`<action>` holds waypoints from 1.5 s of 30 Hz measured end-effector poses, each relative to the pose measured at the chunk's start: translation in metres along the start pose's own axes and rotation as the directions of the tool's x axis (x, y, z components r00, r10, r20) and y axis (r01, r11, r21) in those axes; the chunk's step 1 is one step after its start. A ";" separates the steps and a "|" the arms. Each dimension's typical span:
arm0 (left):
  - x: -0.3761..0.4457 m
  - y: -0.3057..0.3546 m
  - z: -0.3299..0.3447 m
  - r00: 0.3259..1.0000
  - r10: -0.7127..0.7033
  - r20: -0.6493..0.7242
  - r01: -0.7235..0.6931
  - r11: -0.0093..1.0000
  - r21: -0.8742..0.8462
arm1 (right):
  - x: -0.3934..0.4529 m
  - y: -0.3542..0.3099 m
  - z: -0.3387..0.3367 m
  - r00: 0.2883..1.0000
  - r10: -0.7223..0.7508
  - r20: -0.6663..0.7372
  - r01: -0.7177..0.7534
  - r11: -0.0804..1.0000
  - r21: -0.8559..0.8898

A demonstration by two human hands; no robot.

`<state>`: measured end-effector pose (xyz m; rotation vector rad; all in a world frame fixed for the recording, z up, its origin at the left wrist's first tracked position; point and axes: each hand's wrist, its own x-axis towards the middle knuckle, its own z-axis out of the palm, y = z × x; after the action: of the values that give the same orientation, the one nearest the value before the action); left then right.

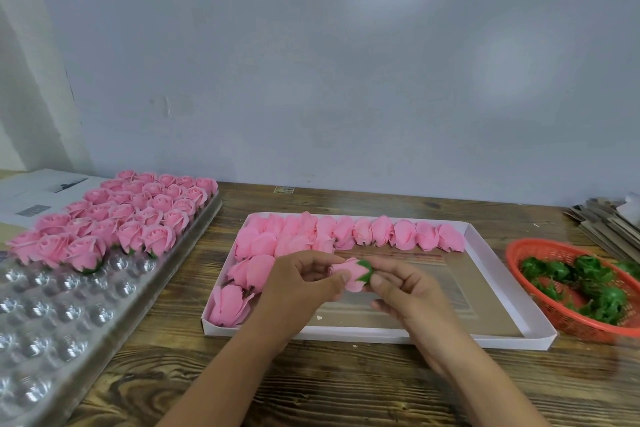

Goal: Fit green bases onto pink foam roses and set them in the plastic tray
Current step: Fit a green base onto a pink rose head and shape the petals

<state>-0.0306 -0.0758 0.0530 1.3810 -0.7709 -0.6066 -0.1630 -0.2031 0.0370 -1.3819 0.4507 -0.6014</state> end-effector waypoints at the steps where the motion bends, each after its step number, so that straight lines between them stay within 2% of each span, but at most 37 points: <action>1: 0.000 0.000 0.000 1.000 -0.008 0.009 0.009 1.000 -0.014 | 0.000 0.000 0.000 1.000 -0.012 -0.001 0.012 1.000 -0.012; 6: 0.000 -0.001 -0.002 0.998 -0.037 0.053 0.039 0.998 -0.042 | 0.000 -0.001 -0.004 1.000 -0.028 0.000 0.028 0.999 -0.016; 11: 0.000 -0.002 -0.003 0.996 -0.050 0.076 0.050 0.999 0.000 | 0.000 -0.003 -0.006 0.999 -0.040 0.014 0.040 0.998 -0.046; 17: 0.000 0.001 -0.003 0.994 0.076 0.072 -0.085 0.988 0.127 | -0.007 -0.006 0.002 0.977 -0.042 0.210 0.089 0.972 -0.218; 20: 0.000 0.000 -0.002 0.993 0.103 0.065 -0.111 0.985 0.135 | -0.010 -0.005 0.011 0.973 -0.061 0.220 0.117 0.961 -0.251; 26: -0.006 0.000 0.006 0.956 0.148 0.252 -0.182 0.976 0.120 | -0.011 -0.002 0.017 0.984 -0.153 0.087 0.168 0.964 -0.205; 31: -0.006 -0.002 0.012 0.964 0.175 0.199 -0.191 0.979 0.065 | -0.008 -0.001 0.018 0.990 -0.140 0.018 0.141 0.975 -0.170; 33: -0.007 0.001 0.012 0.965 0.185 0.185 -0.195 0.980 0.033 | -0.008 -0.003 0.017 0.991 -0.129 0.044 0.134 0.982 -0.131; 38: -0.008 0.001 0.010 0.952 0.175 0.252 -0.194 0.980 0.051 | -0.015 -0.012 0.012 0.957 -0.050 0.286 0.062 0.997 -0.034; 42: -0.008 0.003 0.006 0.947 0.151 0.282 -0.179 0.981 0.076 | -0.015 -0.015 0.008 0.941 -0.012 0.338 0.022 0.999 -0.026; 45: -0.008 0.003 0.005 0.935 0.160 0.318 -0.188 0.980 0.059 | -0.014 -0.014 0.007 0.953 -0.022 0.301 0.028 0.999 -0.017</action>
<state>-0.0396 -0.0726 0.0555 1.2950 -1.1750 -0.6657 -0.1712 -0.1905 0.0515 -1.4724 0.1945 -0.3970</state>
